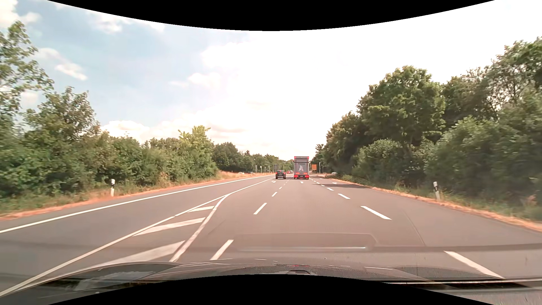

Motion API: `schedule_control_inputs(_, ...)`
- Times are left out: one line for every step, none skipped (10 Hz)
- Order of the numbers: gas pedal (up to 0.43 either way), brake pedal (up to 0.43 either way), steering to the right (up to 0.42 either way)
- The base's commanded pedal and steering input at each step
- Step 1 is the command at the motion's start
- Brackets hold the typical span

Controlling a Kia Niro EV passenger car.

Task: Follow the waypoints while adhering to traffic rules and regulations

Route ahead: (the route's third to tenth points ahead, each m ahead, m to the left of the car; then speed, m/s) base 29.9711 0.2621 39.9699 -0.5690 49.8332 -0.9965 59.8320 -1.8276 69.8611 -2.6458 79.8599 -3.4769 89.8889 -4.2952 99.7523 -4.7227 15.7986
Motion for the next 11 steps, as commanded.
schedule_control_inputs(0.118, 0.000, -0.005)
schedule_control_inputs(0.110, 0.000, -0.005)
schedule_control_inputs(0.079, 0.000, -0.003)
schedule_control_inputs(0.067, 0.000, 0.000)
schedule_control_inputs(0.067, 0.000, 0.001)
schedule_control_inputs(0.047, 0.000, 0.001)
schedule_control_inputs(0.047, 0.000, 0.001)
schedule_control_inputs(0.047, 0.000, 0.002)
schedule_control_inputs(0.047, 0.000, 0.002)
schedule_control_inputs(0.047, 0.000, 0.005)
schedule_control_inputs(0.047, 0.000, 0.007)
